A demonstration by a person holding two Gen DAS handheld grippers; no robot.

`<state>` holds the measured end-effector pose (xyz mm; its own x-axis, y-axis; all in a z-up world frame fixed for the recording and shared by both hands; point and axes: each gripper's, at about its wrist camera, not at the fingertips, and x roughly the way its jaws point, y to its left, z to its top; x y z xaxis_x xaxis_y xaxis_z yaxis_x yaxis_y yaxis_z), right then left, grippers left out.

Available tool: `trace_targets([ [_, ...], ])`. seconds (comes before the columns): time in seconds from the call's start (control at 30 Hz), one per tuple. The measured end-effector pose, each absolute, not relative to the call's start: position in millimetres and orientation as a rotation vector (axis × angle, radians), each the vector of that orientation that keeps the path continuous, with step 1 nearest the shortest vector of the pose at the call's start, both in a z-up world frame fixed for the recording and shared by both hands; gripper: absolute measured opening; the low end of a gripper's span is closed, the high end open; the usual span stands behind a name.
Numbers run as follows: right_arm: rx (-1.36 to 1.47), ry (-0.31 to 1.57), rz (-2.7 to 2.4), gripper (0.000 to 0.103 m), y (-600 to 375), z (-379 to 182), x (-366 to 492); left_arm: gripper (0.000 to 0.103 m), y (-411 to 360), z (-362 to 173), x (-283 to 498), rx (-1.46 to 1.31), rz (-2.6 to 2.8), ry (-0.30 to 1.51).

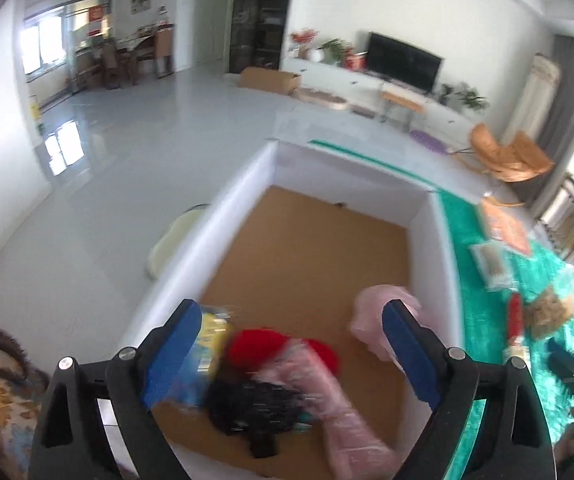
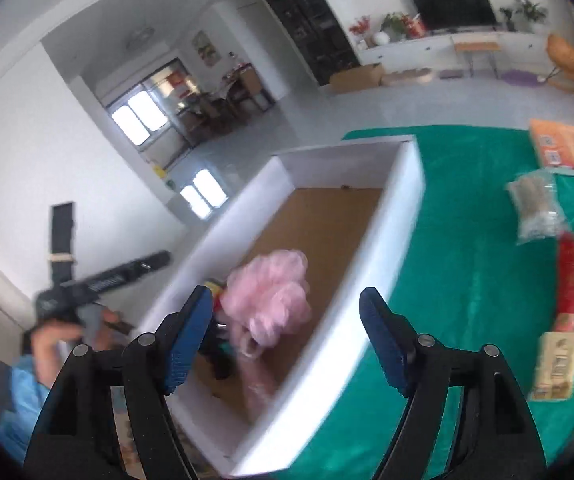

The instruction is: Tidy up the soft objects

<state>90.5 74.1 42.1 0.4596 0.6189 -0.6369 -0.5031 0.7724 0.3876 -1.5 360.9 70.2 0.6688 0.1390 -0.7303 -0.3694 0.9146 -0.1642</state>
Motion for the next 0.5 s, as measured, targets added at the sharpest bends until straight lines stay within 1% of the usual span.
trace_targets([
  [0.1, 0.082, 0.866, 0.43, 0.078, 17, -10, 83, 0.092, 316, 76, 6, -0.288, 0.132, 0.757],
  [0.2, 0.052, 0.904, 0.161, 0.078, -48, -62, 83, 0.092, 255, 78, 16, -0.251, -0.047, 0.751],
  [0.27, 0.052, 0.918, 0.036, 0.078, -88, -85, 82, 0.092, 207, 73, 23, -0.236, -0.174, 0.765],
  [0.37, 0.015, 0.89, -0.082, 0.078, -128, -94, 79, 0.093, 146, 54, 34, -0.227, -0.28, 0.841],
  [0.5, 0.081, 0.926, -0.144, 0.079, -163, -107, 82, 0.093, 81, -1, 49, -0.182, -0.303, 0.966],
])
